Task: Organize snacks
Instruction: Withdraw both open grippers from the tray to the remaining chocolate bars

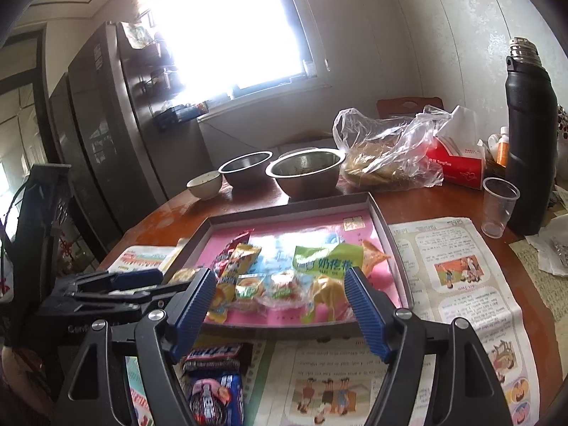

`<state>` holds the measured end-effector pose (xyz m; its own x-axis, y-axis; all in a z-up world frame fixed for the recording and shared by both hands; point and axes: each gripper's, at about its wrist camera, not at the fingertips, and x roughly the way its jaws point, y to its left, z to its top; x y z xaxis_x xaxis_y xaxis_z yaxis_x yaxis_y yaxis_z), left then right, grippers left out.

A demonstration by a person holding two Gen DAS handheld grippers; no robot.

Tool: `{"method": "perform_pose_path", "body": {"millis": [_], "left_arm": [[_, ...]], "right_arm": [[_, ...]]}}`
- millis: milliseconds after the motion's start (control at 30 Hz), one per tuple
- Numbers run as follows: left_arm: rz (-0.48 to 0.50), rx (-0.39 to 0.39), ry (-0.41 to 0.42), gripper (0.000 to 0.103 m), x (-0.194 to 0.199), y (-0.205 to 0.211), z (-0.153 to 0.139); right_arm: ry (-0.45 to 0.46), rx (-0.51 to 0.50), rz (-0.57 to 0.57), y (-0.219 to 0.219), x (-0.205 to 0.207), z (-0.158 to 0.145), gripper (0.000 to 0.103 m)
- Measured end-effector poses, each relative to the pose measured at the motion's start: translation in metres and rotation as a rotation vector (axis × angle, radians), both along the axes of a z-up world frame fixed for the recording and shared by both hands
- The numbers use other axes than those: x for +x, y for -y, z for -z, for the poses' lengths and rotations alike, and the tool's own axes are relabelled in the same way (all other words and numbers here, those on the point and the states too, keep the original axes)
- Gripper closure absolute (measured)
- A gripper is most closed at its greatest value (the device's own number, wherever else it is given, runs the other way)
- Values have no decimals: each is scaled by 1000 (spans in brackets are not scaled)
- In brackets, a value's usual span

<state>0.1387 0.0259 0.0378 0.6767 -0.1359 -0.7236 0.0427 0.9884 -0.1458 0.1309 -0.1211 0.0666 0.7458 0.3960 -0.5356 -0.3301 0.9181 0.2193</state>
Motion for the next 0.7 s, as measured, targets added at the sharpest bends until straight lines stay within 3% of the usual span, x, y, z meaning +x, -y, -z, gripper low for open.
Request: {"method": "perform_pose_path", "body": {"millis": [233, 500, 700], "left_arm": [[13, 39, -22, 31, -15, -2, 11], [50, 4, -73, 31, -24, -10, 29], [87, 26, -86, 31, -22, -5, 38]], "right_arm": [[-43, -23, -35, -1, -21, 11, 27], [-126, -82, -99, -23, -42, 39, 27], [-193, -122, -143, -46, -48, 61, 27]]}}
